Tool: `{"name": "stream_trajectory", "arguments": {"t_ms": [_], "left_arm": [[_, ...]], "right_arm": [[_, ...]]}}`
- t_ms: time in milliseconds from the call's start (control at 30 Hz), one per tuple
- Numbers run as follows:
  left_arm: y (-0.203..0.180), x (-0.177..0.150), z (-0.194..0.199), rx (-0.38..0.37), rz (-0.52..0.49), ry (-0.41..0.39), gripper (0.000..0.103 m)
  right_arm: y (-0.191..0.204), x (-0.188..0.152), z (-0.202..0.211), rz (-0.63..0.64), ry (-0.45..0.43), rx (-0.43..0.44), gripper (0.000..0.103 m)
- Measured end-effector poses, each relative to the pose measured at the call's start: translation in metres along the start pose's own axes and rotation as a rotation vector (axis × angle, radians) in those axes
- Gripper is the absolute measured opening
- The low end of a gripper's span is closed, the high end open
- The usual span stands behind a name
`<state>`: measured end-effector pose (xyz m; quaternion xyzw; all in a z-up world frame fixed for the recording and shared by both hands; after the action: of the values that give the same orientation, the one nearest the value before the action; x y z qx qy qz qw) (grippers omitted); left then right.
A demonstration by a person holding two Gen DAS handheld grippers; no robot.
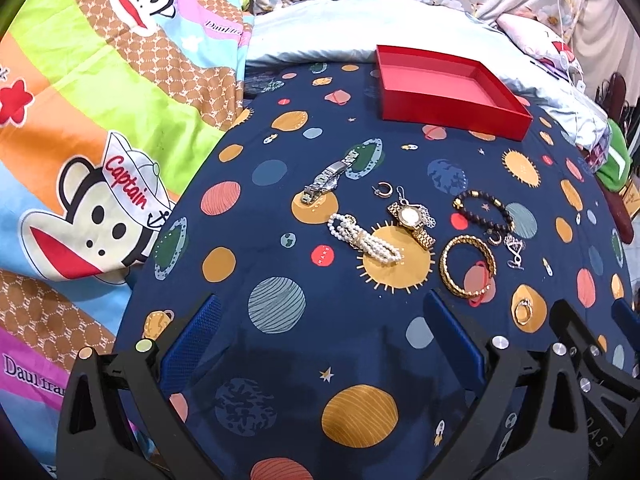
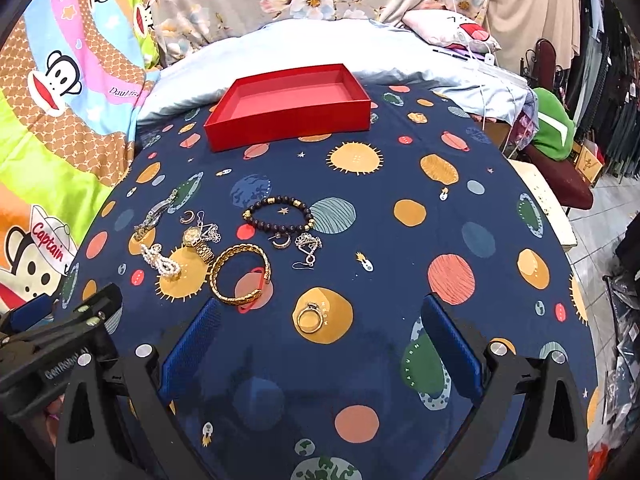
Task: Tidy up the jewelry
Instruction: 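Lower the left gripper onto the silver watch and close while the right gripper approaches the gold bangle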
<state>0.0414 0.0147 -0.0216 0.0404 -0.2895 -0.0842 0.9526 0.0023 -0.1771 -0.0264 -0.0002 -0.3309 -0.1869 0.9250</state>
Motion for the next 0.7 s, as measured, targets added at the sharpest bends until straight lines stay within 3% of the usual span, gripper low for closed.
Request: {"name": "stream_trajectory", "arguments": {"t_ms": [500, 700], "left_arm": [[0.04, 0.043, -0.068, -0.045, 0.075, 0.016, 0.098], [0.037, 0.067, -0.105, -0.075, 0.055, 0.024, 0.083]], "right_arm": [[0.006, 0.019, -0.039, 0.017, 0.067, -0.028, 0.098], [0.01, 0.029, -0.053, 0.024, 0.084, -0.032, 0.098]]}}
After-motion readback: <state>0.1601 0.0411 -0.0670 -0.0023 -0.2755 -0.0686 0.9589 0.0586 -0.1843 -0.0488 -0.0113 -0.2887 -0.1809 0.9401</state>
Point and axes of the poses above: each gripper's, at about its wrist camera, not at the fingertips, and z roughly against the way its jaws point, y to its left, x to its top, the point moved 5 cm from there along -z, roughly the way its jaws point, and after that the axes turned 8 degrees about -z, right-handed, at the moved point
